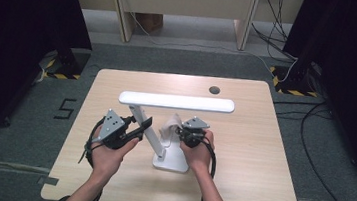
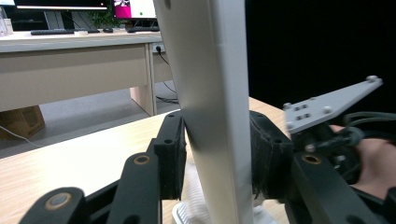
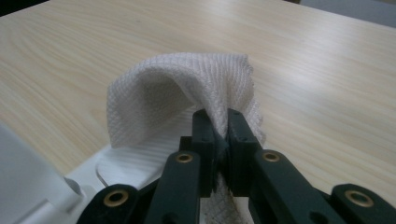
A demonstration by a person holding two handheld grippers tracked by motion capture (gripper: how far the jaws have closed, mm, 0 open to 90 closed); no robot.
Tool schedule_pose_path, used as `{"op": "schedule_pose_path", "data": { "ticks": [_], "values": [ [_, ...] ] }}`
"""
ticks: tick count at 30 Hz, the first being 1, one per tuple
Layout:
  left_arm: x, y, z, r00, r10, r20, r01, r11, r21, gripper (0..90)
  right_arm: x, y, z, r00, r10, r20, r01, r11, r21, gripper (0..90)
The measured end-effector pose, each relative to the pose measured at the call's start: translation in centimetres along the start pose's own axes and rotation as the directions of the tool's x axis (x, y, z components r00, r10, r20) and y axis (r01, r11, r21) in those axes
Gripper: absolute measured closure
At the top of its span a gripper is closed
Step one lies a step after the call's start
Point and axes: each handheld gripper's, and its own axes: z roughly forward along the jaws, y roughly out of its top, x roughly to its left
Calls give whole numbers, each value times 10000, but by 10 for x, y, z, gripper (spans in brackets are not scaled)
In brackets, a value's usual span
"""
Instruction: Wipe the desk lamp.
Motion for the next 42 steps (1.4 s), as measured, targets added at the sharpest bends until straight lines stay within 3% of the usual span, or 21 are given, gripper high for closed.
{"op": "schedule_pose_path", "data": {
  "ticks": [7,12,17,26,30,32,35,42],
  "values": [
    [1,-1,-2,10000,-37,52,37,10000,-48,601,23,-1,22,9976,-473,-497,493,9980,397,844],
    [1,-2,0,9999,-163,42,164,9998,-103,604,29,-4,27,9947,-905,-482,933,9938,609,840],
    [0,-2,2,9998,-200,22,201,9997,-117,611,29,-4,27,9940,-995,-448,1021,9930,598,841],
    [1,-3,2,9997,-248,41,248,9995,-170,629,20,-9,21,9891,-1389,483,1339,9865,946,842],
    [1,-3,3,9996,-277,69,278,9995,-157,631,16,-12,18,9918,-1079,682,1009,9899,995,843],
    [1,-3,3,9996,-280,69,281,9995,-168,632,14,-11,17,9888,-1300,735,1229,9879,944,843],
    [1,-3,3,9995,-293,70,294,9994,-170,633,12,-12,15,9901,-1087,885,997,9900,1000,842],
    [0,-3,2,9987,-473,173,476,9987,-176,635,1,-17,7,9822,-1294,1364,1147,9872,1108,842]
  ]
}}
